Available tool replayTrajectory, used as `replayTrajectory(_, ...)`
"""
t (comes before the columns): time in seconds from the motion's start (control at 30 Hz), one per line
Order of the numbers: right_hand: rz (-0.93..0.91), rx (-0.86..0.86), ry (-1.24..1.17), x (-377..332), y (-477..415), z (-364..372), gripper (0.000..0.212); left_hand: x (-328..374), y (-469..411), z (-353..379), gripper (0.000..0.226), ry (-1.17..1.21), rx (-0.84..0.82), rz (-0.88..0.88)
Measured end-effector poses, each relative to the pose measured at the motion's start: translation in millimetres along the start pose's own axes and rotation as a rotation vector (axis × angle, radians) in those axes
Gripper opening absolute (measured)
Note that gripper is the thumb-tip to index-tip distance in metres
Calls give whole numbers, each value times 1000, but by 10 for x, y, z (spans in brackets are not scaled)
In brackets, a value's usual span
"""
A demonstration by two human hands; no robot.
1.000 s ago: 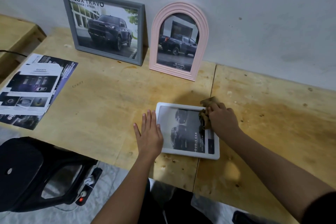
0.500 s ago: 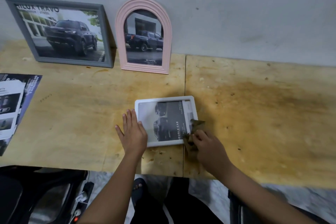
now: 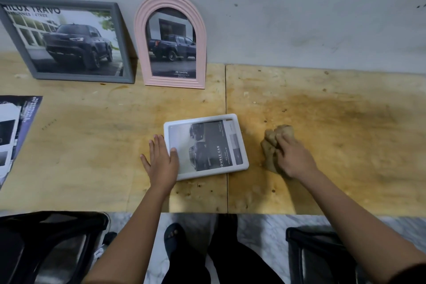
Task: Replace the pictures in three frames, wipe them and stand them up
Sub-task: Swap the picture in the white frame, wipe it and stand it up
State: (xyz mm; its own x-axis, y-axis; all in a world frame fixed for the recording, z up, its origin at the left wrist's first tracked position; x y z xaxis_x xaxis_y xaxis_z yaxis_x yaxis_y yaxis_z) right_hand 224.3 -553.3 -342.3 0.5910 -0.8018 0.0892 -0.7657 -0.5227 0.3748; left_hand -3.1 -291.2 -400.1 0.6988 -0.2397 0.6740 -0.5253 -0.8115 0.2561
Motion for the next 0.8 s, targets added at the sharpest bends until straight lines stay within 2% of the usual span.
replayTrajectory(0.03, -3, -96, 31, -31, -23, 152, 55, 5, 14, -19, 59, 36, -12, 10)
replayTrajectory(0.1, 24, -114, 57, -86, -31, 244, 56, -7, 59, -96, 60, 116, -18, 18)
replayTrajectory(0.17, -24, 131, 41, -230, -9, 27, 48, -71, 152, -202, 58, 178, 18, -12)
replayTrajectory(0.23, -113, 347, -78, -446, 60, -163, 36, -140, 291, -250, 54, 222, 56, -50)
replayTrajectory(0.3, -172, 261, -288, -684, 48, -173, 25, -172, 426, -206, 49, 244, 52, -70)
replayTrajectory(0.37, -172, 87, -397, -896, 1, -47, 16, -147, 525, -120, 45, 293, 34, -82)
replayTrajectory(0.4, -147, 69, -434, -944, -33, -12, 17, -122, 555, -87, 44, 322, 34, -94)
replayTrajectory(0.5, -59, 25, -505, -934, -137, 46, 29, -61, 596, -69, 41, 430, 91, -179)
replayTrajectory(0.57, 24, -101, -682, -842, -186, 89, 43, -40, 642, -88, 39, 499, 154, -228)
replayTrajectory(0.63, 63, -226, -864, -749, -174, 116, 47, -42, 672, -69, 39, 721, 175, -302)
replayTrajectory(0.7, 15, -259, -985, -671, -147, 90, 49, 40, 683, -16, 34, 1188, 179, -409)
replayTrajectory(0.73, -23, -234, -1024, -637, -128, 37, 50, 115, 665, -7, 28, 1398, 191, -444)
replayTrajectory(0.8, -145, -115, -1073, -596, -83, -147, 46, 244, 581, -26, 15, 1655, 257, -508)
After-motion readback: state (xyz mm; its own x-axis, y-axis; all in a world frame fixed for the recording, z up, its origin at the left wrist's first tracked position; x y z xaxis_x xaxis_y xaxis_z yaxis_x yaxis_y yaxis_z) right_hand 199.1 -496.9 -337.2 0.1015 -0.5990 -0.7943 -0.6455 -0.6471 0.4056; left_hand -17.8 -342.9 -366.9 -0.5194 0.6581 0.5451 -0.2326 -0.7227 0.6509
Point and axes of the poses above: each hand's wrist, its own y-axis away from the middle knuckle, its own z-axis out of the palm, x = y × z, the point moved 8 cm from there along -y, towards the middle knuckle, and after that the axes turned 11 degrees about y, right-handed, at the moved point
